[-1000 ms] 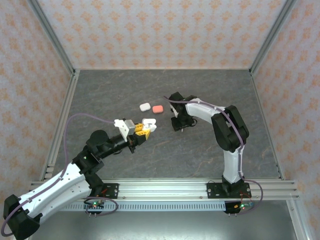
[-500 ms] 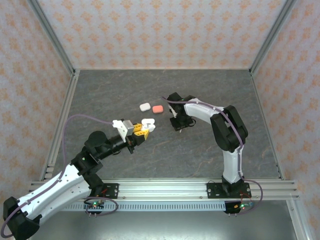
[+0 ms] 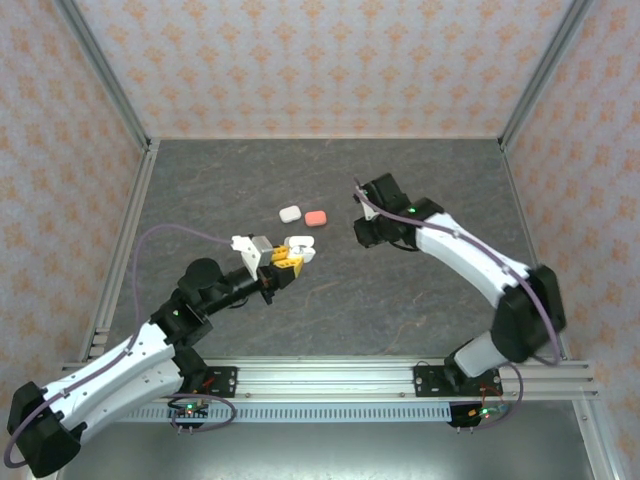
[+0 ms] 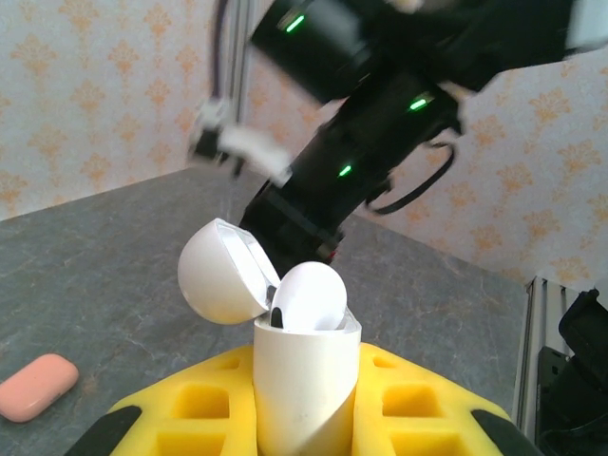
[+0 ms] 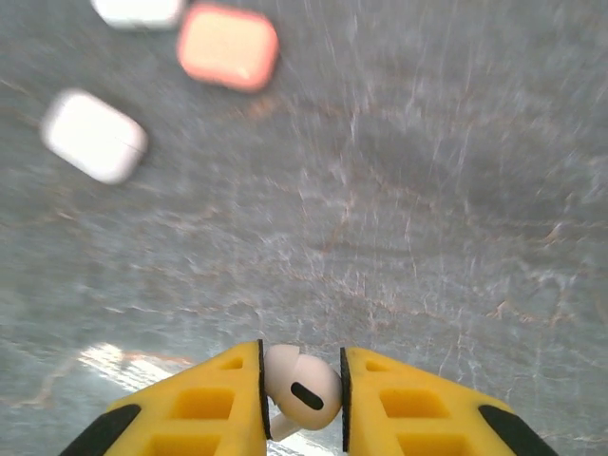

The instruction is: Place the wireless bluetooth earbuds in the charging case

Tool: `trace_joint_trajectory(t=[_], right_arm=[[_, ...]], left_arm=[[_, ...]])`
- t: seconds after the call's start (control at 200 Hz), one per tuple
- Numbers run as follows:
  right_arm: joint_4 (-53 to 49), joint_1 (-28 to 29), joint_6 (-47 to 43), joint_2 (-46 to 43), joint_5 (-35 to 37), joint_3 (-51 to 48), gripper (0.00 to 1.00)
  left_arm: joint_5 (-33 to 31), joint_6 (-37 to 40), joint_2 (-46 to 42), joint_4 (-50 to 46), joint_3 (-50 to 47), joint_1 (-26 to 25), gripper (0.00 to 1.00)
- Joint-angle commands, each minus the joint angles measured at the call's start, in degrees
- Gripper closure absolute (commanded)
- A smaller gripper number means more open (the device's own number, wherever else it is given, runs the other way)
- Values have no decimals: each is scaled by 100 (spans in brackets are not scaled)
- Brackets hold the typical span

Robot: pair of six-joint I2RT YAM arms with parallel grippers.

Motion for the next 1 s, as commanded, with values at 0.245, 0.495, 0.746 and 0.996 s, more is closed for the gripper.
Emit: trace_joint_trajectory(t=[0.245, 0.495, 0.746, 0.996], right_arm=[[1633, 165, -40, -2575, -1431, -1033, 76], [2084, 471, -159, -3018, -1701, -1106, 77], [2207, 642, -201, -2924, -1731, -1103, 77], [2175, 791, -232, -2724, -1710, -1160, 77]], left_arm=[[567, -523, 768, 1092, 367, -31, 100], [856, -674, 1211, 1325, 635, -138, 100], [812, -652, 1456, 1350, 802, -277, 100], [766, -648, 1584, 1383, 892, -286, 100]])
